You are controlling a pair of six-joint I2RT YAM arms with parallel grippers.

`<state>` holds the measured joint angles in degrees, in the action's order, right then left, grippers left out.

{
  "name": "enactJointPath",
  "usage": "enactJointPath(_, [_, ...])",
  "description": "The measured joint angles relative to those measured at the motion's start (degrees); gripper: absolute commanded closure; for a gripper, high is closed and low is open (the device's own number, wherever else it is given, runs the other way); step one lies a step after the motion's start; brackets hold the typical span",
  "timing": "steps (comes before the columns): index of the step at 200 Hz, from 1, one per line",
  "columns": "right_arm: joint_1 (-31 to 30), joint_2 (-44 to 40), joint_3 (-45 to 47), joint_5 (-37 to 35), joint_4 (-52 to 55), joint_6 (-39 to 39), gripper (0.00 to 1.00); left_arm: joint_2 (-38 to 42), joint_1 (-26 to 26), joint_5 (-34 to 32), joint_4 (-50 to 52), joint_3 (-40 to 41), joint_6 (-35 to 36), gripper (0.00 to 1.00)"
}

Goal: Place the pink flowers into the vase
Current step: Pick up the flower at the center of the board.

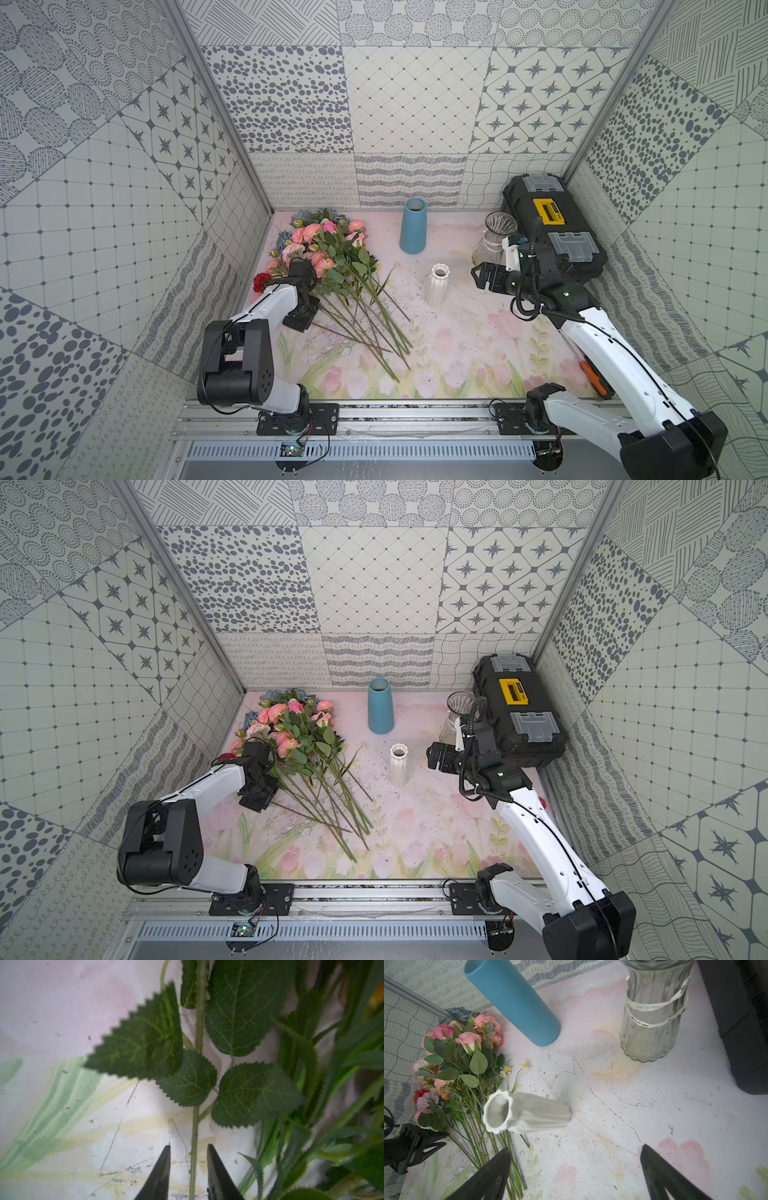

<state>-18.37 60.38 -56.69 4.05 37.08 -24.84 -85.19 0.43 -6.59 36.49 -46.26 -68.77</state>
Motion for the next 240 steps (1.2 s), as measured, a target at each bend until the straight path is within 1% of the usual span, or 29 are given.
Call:
enactJointPath(11, [0.0, 0.0, 0.0, 0.0, 0.0, 0.0, 0.02, -0.6, 0.2, 0.1, -0.5, 0.3, 0.2, 0.75])
enactJointPath(61, [0.0, 0.0, 0.0, 0.3, 0.0, 0.0, 0.02, -2.4, 0.6, 0.3, -1.9, 0.8, 0.4, 0.77])
enactJointPath(124, [0.0, 0.0, 0.0, 0.3, 0.0, 0.0, 0.02, -2.3, 0.7, -0.1, -1.6, 2.0, 0.1, 0.92])
enactJointPath(148, [0.0, 0.0, 0.0, 0.3, 0.0, 0.0, 0.02, -1.2, 0.7, -0.2, -2.1, 3.0, -0.3, 1.00])
enactJointPath(183, [0.0, 0.0, 0.0, 0.3, 0.0, 0.0, 0.02, 2.3, 0.7, -0.7, -3.6, 4.7, -1.6, 1.00])
enactJointPath(210, [0.0, 0.0, 0.0, 0.3, 0.0, 0.0, 0.02, 6.1, 0.7, -1.9, -1.7, 4.9, -2.2, 1.00])
enactJointPath(240, [0.0, 0.0, 0.0, -0.1, 0.0, 0.0, 0.02, 10.6, 0.7, -4.3, 1.4, 3.2, -2.3, 1.00])
